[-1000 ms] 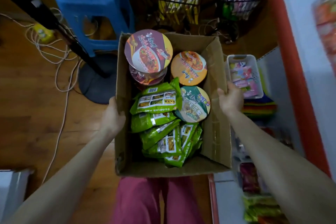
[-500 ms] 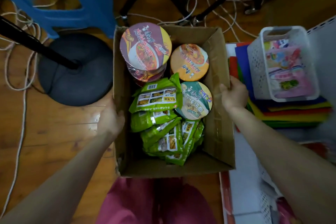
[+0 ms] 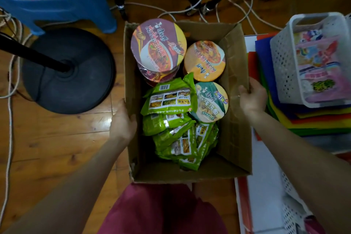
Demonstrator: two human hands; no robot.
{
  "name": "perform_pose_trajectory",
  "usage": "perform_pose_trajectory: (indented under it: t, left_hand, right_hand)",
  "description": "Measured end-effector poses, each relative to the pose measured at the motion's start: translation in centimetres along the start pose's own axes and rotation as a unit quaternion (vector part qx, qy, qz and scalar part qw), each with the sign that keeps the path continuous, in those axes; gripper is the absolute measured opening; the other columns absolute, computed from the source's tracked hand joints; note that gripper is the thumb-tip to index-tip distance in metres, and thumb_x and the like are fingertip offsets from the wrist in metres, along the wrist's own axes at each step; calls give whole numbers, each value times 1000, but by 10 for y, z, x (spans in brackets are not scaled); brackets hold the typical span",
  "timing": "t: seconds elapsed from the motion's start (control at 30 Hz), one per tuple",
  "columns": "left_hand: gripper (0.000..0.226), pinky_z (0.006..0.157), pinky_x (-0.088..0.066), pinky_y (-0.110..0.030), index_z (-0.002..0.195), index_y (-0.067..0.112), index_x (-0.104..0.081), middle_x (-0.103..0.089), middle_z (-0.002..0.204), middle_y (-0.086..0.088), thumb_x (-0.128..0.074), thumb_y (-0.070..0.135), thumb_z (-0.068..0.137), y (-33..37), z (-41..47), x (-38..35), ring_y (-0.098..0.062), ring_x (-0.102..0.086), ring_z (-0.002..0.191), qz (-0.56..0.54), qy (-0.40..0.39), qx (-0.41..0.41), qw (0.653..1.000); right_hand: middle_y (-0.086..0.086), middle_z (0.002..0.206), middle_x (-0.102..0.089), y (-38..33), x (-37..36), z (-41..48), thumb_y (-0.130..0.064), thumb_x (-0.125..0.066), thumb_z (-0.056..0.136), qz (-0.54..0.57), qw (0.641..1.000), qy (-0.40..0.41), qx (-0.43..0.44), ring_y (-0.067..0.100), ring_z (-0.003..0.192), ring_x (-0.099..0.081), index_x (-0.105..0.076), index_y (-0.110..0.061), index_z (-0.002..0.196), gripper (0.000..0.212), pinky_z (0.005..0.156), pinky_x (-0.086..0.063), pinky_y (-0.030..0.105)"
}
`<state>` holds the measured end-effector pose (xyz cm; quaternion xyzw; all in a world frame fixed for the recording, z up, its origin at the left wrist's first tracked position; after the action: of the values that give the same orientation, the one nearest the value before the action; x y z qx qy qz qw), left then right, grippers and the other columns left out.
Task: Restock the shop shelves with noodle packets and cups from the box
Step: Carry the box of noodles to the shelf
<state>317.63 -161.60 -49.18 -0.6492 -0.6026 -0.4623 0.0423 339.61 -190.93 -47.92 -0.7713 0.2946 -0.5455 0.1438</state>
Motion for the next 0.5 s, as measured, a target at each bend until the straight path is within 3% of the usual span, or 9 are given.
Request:
perform_pose_trajectory:
  t: [0.1, 0.5]
  left_hand:
    - [56, 87, -43, -41, 140, 3, -29, -56, 124, -25, -50, -3, 88, -3, 0, -6, -41, -54, 111, 15, 8, -2, 1000]
    - [55, 86, -42, -39, 141, 3, -29, -56, 123, -25, -49, -2, 90, -4, 0, -13, -41, -54, 110, 12, -1, 11, 1000]
  right_hand:
    - [8, 113, -65, 5, -2, 2, -12, -48, 90, 1, 1000, 4, 0, 26, 105, -59, -61, -13, 116, 29, 84, -41, 26]
    - [9, 120, -63, 3, 2, 9, -13, -49, 92, -25, 1000, 10, 14, 26, 109, -58, -58, -13, 121, 30, 93, -44, 34]
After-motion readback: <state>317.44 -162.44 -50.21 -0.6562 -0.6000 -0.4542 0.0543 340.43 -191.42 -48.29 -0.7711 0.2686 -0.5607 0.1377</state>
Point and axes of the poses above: each hand's wrist, its own z-axis towards the middle knuckle, its own x-axis out of the back of the hand, y = z × x, the point moved 8 cm from there along z, towards the middle knuckle
